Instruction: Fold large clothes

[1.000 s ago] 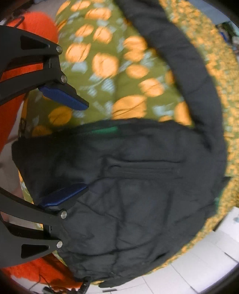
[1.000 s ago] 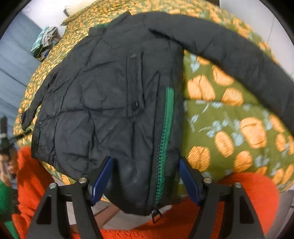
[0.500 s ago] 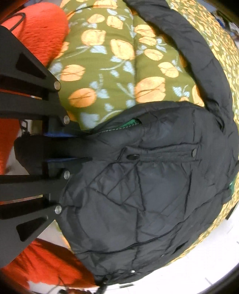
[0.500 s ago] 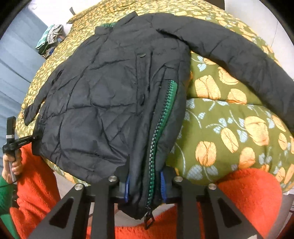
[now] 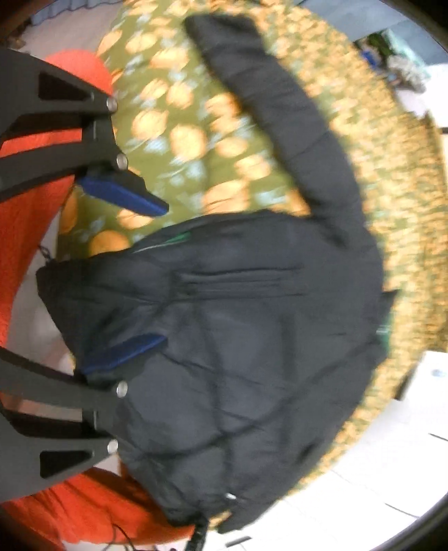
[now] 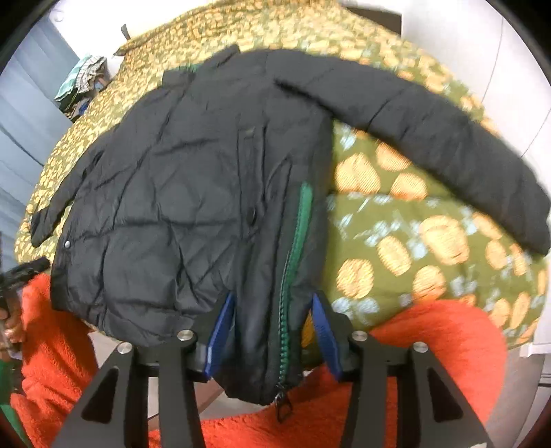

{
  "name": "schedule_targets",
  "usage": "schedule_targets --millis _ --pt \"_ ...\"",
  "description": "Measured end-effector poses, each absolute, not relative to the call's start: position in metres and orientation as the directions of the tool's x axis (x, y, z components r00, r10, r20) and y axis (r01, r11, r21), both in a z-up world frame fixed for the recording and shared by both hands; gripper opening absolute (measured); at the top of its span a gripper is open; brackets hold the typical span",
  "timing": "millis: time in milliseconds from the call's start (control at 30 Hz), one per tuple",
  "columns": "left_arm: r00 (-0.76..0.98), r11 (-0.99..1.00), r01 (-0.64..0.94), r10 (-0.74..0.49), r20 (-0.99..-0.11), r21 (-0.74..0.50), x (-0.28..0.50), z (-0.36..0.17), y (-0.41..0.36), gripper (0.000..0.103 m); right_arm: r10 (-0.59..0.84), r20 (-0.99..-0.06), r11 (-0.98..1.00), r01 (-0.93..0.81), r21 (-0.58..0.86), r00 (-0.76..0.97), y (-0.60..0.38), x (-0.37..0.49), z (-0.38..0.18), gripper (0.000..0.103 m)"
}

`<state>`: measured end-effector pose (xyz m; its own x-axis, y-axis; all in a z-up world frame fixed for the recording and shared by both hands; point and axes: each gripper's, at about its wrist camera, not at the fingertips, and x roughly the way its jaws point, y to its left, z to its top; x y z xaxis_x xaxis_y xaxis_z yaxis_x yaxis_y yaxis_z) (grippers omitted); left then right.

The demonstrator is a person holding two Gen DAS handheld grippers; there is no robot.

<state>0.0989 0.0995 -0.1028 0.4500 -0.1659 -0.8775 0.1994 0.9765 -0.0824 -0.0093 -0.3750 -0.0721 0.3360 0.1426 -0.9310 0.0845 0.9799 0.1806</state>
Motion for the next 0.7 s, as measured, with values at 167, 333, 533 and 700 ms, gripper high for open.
schedule_targets --millis 167,333,533,700 --pt "0.663 0.984 0.138 -0.176 -0.727 -0.112 0.104 -0.033 0.1 0.099 0.044 -0.884 0.992 0.086 0.095 0.465 -0.388 -0.009 -0.029 0.052" --pt "0.81 0.983 0.104 -0.171 -0.561 -0.149 0.106 0.011 0.098 0.102 -0.069 -0.772 0.98 0.19 0.068 0.632 -0.433 -0.023 0.021 0.053" --pt "0.771 0.976 0.145 -0.213 -0.6 -0.16 0.127 -0.009 0.069 0.102 -0.15 -0.721 0.931 0.342 0.127 0.676 -0.508 -0.047 0.035 0.062" --pt "0.697 0.976 0.182 -0.214 -0.684 -0.12 0.123 -0.033 0.035 0.102 -0.147 -0.692 0.785 0.509 0.353 0.707 -0.592 -0.077 0.012 0.062"
